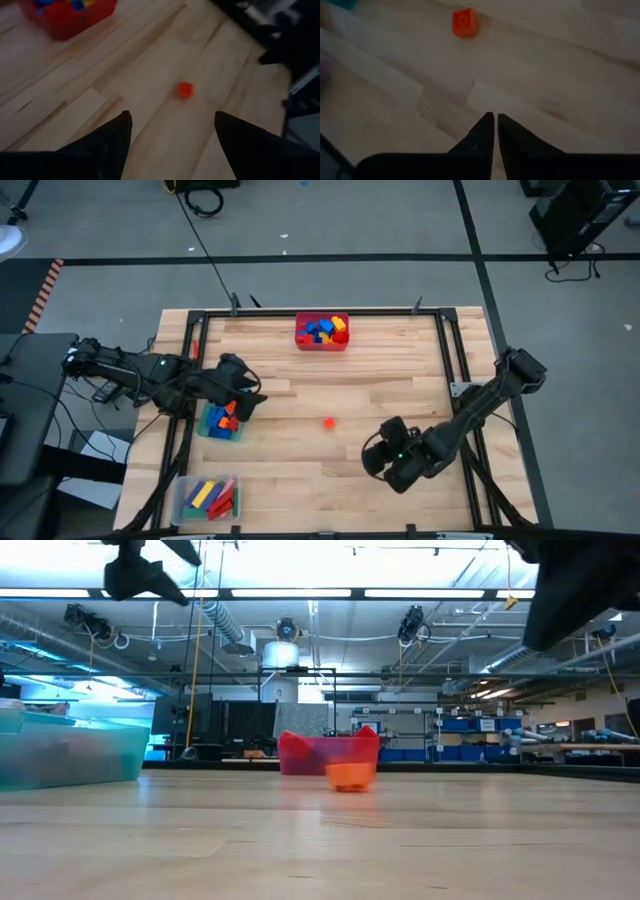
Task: Sort blocks by size
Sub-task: Put the orange 4 studded building block into the teal bin, then return to Home Position
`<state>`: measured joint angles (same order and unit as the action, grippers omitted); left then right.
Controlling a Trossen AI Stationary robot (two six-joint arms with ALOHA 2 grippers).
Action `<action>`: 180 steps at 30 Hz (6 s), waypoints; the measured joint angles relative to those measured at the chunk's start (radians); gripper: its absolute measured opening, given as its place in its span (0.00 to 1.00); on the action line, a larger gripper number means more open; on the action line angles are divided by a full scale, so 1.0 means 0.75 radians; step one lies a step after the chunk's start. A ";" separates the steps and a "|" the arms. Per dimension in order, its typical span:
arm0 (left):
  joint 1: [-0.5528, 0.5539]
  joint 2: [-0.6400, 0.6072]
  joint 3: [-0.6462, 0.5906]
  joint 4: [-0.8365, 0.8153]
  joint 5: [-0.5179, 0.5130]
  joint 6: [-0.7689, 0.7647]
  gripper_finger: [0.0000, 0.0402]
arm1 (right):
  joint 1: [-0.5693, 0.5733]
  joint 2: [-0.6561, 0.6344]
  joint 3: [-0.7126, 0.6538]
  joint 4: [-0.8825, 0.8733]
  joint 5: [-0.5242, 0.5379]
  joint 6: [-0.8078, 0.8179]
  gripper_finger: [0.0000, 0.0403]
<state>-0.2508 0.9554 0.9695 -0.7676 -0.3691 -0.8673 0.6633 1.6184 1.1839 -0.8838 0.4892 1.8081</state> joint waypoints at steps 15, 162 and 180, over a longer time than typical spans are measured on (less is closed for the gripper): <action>0.000 0.000 0.000 0.129 0.001 0.240 0.72 | -0.336 0.000 0.002 0.325 -0.024 -0.785 0.31; -0.024 0.057 -0.324 -0.610 0.018 -0.316 0.62 | -0.356 -0.013 -0.276 0.530 -0.377 -0.736 0.68; -0.024 0.057 -0.242 -0.430 0.057 0.265 0.67 | -0.327 -0.013 -0.276 0.556 -0.546 -1.052 0.68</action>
<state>-0.2687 0.9985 0.7884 -1.0902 -0.3264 -0.6688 0.4179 1.6089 0.9768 -0.4665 0.0795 1.0193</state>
